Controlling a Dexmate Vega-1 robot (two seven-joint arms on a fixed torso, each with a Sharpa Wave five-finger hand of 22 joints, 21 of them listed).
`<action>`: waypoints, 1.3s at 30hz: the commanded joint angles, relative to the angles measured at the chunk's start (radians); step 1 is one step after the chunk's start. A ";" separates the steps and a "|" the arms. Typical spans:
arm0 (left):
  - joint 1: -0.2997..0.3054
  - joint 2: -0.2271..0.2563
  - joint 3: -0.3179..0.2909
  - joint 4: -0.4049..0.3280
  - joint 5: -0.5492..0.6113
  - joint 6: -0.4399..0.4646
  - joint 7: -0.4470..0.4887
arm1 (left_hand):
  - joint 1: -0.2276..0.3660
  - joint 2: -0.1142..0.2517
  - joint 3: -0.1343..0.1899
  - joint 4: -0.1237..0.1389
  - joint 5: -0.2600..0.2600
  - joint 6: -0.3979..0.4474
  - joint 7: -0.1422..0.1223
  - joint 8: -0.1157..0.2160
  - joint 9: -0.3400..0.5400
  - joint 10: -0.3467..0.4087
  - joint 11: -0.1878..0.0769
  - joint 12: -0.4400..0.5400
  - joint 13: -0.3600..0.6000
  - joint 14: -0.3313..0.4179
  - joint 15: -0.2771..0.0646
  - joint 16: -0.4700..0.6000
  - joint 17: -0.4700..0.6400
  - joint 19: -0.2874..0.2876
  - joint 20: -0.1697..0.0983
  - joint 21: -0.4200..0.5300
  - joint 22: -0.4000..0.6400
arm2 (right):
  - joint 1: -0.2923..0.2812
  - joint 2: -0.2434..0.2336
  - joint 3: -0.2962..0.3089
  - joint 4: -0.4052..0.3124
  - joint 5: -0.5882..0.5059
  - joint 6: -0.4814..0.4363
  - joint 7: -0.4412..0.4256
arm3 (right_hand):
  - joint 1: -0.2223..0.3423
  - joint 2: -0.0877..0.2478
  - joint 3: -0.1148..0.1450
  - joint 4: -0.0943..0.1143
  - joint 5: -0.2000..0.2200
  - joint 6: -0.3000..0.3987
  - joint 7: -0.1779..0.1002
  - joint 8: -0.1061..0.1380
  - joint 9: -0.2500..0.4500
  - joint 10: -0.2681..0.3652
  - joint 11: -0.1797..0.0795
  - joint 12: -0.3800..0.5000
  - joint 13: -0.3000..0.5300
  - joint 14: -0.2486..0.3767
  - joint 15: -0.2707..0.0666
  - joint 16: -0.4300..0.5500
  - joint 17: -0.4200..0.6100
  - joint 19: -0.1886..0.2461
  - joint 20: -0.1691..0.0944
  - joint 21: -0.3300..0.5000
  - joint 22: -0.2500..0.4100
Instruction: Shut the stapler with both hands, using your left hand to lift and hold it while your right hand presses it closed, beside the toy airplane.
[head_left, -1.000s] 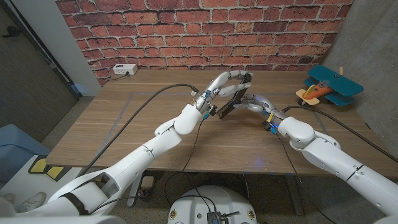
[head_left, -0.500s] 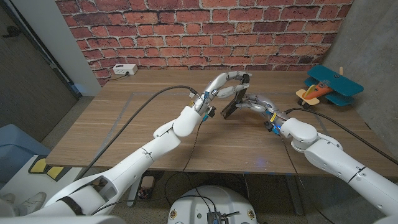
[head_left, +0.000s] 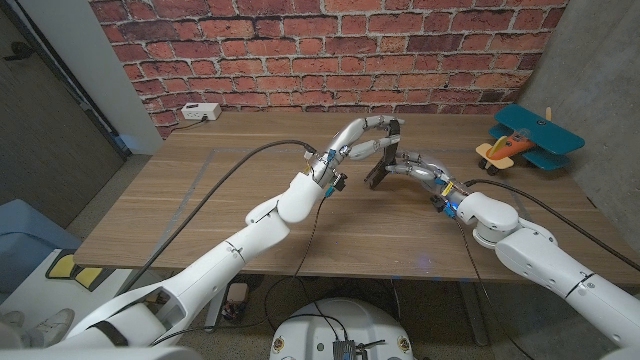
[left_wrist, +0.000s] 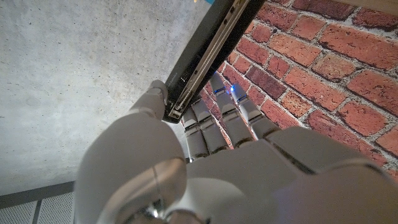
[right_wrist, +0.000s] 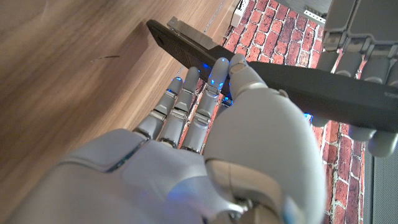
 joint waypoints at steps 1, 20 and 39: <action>0.023 0.016 -0.007 -0.032 0.004 0.019 0.004 | -0.011 0.022 0.082 0.085 0.005 0.062 -0.041 0.003 0.006 0.026 -0.021 0.006 0.008 -0.002 -0.164 0.000 0.005 0.007 0.007 -0.001 0.003 | -0.030 0.005 0.030 0.014 0.067 0.023 0.009 | 0.010 0.020 0.028 0.023 0.003 0.113 0.021 0.007 0.004 0.000 -0.008 -0.002 0.001 0.012 -0.177 -0.003 0.003 -0.003 -0.020 0.011 0.000; 0.043 0.041 -0.026 -0.050 -0.003 0.017 0.005 | -0.013 0.020 0.083 0.085 0.005 0.064 -0.042 0.000 0.007 0.028 -0.022 0.005 0.010 -0.005 -0.164 -0.003 0.009 0.004 0.008 -0.007 0.003 | -0.046 0.014 0.036 0.004 0.096 0.042 0.018 | 0.010 0.020 0.027 0.023 0.003 0.112 0.021 0.003 0.005 0.002 -0.009 -0.005 -0.001 0.013 -0.177 -0.010 0.004 -0.005 -0.020 0.017 -0.001; 0.060 0.036 -0.033 -0.038 -0.005 0.017 0.029 | -0.016 0.020 0.084 0.086 0.004 0.066 -0.042 -0.002 0.007 0.026 -0.022 0.002 0.012 -0.008 -0.161 -0.005 0.012 0.005 0.010 -0.011 0.003 | -0.071 0.008 0.077 0.006 0.149 0.069 0.045 | 0.011 0.020 0.027 0.023 0.003 0.115 0.022 0.001 0.006 0.003 -0.009 -0.005 0.001 0.017 -0.177 -0.013 0.009 -0.007 -0.020 0.024 -0.002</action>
